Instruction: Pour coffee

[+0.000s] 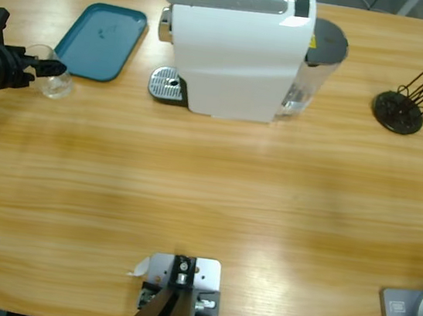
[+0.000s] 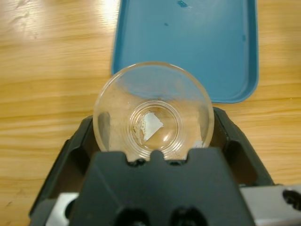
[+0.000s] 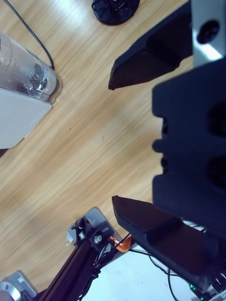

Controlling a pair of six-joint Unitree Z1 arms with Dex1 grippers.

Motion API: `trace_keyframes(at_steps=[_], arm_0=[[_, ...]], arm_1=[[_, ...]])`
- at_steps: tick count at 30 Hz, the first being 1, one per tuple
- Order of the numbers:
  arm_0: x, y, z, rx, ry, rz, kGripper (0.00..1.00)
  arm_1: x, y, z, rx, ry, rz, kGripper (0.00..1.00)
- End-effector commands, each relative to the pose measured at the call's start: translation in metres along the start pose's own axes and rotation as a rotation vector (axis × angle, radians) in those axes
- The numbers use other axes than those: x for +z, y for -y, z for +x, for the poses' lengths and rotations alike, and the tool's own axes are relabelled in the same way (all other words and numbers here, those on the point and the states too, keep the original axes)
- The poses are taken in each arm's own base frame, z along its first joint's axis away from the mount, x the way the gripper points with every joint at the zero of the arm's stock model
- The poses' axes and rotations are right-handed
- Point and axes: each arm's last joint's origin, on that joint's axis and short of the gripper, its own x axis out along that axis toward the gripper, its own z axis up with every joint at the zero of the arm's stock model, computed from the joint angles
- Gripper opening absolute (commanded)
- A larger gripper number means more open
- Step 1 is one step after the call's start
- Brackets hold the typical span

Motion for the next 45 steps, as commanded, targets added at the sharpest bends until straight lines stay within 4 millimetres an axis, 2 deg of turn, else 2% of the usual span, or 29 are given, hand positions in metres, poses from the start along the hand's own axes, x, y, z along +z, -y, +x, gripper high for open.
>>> trace_keyframes(at_steps=[1, 5, 11, 15, 20, 29, 35, 40, 45], arm_0=[[-0.016, 0.005, 0.01, -0.057, -0.086, 0.051, 0.232], [-0.013, 0.016, -0.008, -0.138, -0.025, 0.149, 0.237], [0.011, 0.026, -0.052, -0.42, 0.097, 0.189, 0.237], [0.033, 0.037, -0.061, -0.564, 0.07, 0.229, 0.237], [0.051, 0.048, -0.048, -0.563, -0.001, 0.316, 0.241], [0.05, 0.069, -0.005, -0.572, -0.058, 0.423, 0.246], [0.057, 0.09, 0.013, -0.59, -0.047, 0.486, 0.246], [0.068, 0.098, 0.02, -0.587, -0.035, 0.511, 0.246], [0.064, 0.114, 0.035, -0.594, -0.064, 0.547, 0.246]], arm_1=[[-0.01, 0.001, 0.005, 0.005, -0.015, -0.002, 0.987], [-0.01, 0.001, 0.004, 0.005, -0.01, -0.002, 0.987], [-0.012, 0.001, 0.002, 0.005, 0.004, -0.001, 0.987], [-0.013, 0.002, 0.0, 0.008, 0.013, -0.002, 0.987], [-0.014, 0.002, 0.0, 0.009, 0.02, -0.002, 0.987], [-0.014, 0.002, -0.001, 0.011, 0.022, -0.002, 0.985], [-0.014, 0.002, -0.002, 0.012, 0.021, -0.002, 0.982], [-0.014, 0.002, -0.002, 0.011, 0.021, -0.001, 0.982], [-0.014, 0.002, -0.002, 0.006, 0.022, 0.003, 0.982]])
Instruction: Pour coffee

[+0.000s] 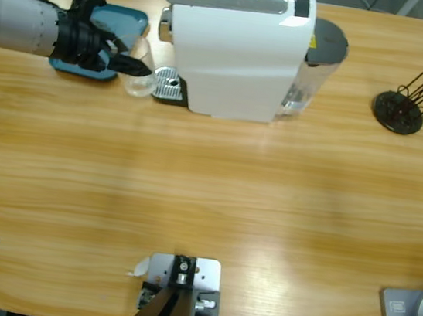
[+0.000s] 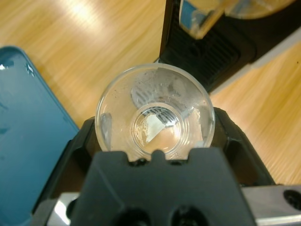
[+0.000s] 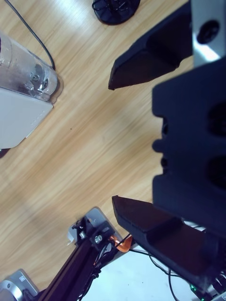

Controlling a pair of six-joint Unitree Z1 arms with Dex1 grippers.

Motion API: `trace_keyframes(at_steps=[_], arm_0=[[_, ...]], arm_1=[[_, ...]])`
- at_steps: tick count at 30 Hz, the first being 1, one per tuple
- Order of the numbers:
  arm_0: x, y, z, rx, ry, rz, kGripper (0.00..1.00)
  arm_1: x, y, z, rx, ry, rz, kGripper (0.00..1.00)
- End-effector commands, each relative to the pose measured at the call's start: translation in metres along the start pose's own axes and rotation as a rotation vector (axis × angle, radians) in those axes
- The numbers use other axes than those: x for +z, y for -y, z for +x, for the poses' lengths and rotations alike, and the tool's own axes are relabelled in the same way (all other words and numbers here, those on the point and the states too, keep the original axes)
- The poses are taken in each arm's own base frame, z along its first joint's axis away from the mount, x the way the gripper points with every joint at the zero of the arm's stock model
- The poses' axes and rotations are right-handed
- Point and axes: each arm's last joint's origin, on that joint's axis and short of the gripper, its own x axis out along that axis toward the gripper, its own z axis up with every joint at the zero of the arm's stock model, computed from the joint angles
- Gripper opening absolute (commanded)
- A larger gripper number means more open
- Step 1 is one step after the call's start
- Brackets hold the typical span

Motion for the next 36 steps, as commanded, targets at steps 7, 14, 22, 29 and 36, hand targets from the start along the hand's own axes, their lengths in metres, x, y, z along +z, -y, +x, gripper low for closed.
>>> trace_keyframes(at_steps=[7, 14, 22, 29, 36], arm_0=[[0.004, 0.003, 0.058, -0.038, -0.086, 0.051, 0.246], [0.011, 0.004, 0.066, -0.043, -0.079, 0.057, 0.372], [0.011, 0.018, 0.064, -0.059, -0.096, 0.078, 1.0], [0.013, 0.018, 0.051, -0.054, -0.094, 0.081, 1.0], [0.018, 0.016, 0.013, -0.023, -0.064, 0.071, 1.0]], arm_1=[[-0.011, 0.002, -0.003, 0.001, 0.014, 0.01, 0.982], [-0.011, 0.002, -0.003, -0.002, 0.014, 0.011, 0.982], [-0.011, 0.002, -0.002, -0.006, 0.012, 0.014, 0.982], [-0.011, 0.002, -0.002, -0.005, 0.012, 0.014, 0.982], [-0.011, 0.002, -0.001, -0.004, 0.011, 0.014, 0.982]])
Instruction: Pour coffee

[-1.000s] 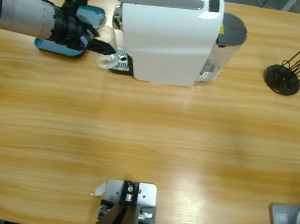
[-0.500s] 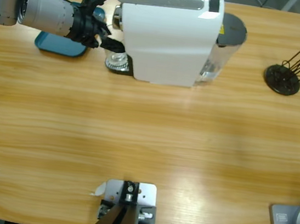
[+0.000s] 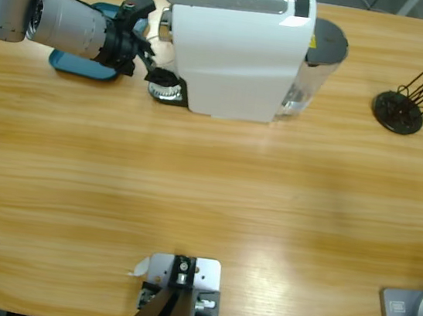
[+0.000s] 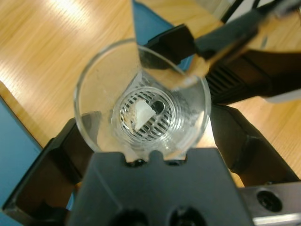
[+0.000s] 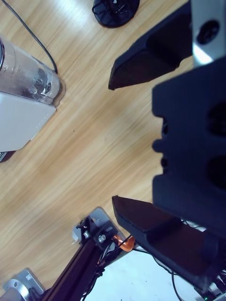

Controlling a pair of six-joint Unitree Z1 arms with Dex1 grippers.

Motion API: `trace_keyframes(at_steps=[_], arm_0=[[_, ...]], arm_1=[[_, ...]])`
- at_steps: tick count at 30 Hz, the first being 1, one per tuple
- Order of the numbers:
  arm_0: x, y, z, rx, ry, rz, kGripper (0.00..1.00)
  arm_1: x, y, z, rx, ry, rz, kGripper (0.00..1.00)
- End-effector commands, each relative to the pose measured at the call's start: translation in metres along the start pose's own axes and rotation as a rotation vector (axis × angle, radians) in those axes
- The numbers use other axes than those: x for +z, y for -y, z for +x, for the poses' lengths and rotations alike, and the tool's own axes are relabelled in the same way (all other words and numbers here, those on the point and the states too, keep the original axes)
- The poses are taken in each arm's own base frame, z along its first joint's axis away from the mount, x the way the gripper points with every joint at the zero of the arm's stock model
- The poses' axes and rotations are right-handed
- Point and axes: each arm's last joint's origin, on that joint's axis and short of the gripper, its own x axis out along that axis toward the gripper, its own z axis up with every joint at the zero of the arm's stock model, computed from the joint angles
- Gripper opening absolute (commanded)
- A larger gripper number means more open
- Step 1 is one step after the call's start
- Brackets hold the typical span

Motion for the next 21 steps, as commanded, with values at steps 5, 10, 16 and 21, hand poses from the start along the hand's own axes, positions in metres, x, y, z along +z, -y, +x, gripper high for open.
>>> trace_keyframes(at_steps=[5, 10, 16, 21], arm_0=[[-0.004, 0.006, -0.062, 0.071, -0.005, 0.001, 1.0], [-0.029, 0.018, -0.115, 0.167, 0.04, -0.11, 1.0], [-0.078, 0.035, -0.141, 0.143, 0.05, -0.167, 1.0], [-0.1, 0.046, -0.152, 0.13, 0.13, -0.153, 1.0]], arm_1=[[-0.008, 0.0, 0.004, 0.013, -0.017, 0.001, 0.982], [-0.001, -0.003, 0.014, 0.053, -0.072, 0.012, 0.968], [0.029, -0.004, 0.052, 0.042, -0.215, 0.014, 0.745], [0.081, 0.018, 0.079, -0.007, -0.221, 0.038, 0.363]])
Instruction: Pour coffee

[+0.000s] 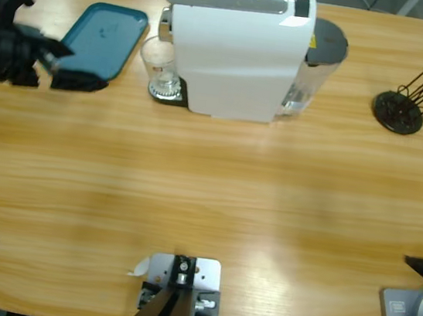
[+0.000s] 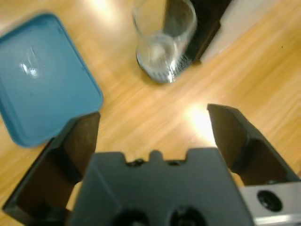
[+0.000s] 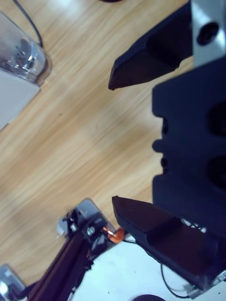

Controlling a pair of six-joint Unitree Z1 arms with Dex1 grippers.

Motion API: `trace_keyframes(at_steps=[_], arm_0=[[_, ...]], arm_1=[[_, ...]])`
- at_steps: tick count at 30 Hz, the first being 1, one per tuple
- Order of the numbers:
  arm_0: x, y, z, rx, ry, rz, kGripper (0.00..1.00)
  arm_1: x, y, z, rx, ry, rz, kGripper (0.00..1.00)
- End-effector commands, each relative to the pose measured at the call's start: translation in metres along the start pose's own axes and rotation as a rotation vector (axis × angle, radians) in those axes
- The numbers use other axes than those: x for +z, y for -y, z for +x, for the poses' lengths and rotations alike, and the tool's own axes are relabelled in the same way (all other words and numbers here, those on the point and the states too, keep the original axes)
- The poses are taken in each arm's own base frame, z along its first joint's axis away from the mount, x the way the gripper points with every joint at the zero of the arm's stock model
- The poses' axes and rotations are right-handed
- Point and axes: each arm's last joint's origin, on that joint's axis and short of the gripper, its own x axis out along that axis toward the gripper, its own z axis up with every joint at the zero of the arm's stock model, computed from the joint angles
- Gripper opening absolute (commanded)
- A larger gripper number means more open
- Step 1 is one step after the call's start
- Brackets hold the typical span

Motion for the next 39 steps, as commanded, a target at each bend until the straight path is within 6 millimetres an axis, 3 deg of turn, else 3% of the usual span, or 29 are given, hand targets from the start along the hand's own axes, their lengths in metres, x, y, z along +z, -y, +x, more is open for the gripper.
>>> trace_keyframes(at_steps=[1, 3, 4, 9, 16, 28, 39], arm_0=[[-0.042, 0.007, -0.024, -0.015, 0.081, -0.022, 1.0], [-0.043, 0.007, -0.024, -0.015, 0.089, -0.022, 1.0], [-0.043, 0.007, -0.023, -0.014, 0.088, -0.023, 1.0], [-0.047, 0.006, -0.019, -0.009, 0.068, -0.026, 1.0], [-0.047, 0.006, -0.009, -0.011, 0.062, -0.025, 0.996], [-0.045, 0.005, -0.005, 0.0, 0.065, -0.02, 0.996], [-0.045, 0.005, -0.004, 0.0, 0.065, -0.019, 0.996]], arm_1=[[0.077, 0.032, 0.042, -0.061, -0.08, 0.044, 0.285], [0.103, 0.046, 0.054, -0.091, -0.082, 0.075, 0.038], [0.118, 0.054, 0.061, -0.108, -0.087, 0.089, 0.0], [0.162, 0.077, 0.09, -0.166, -0.103, 0.106, 0.0], [0.203, 0.108, 0.118, -0.208, -0.121, 0.12, 0.0], [0.248, 0.13, 0.152, -0.228, -0.165, 0.098, 0.0], [0.247, 0.111, 0.169, -0.212, -0.238, 0.049, 0.0]])
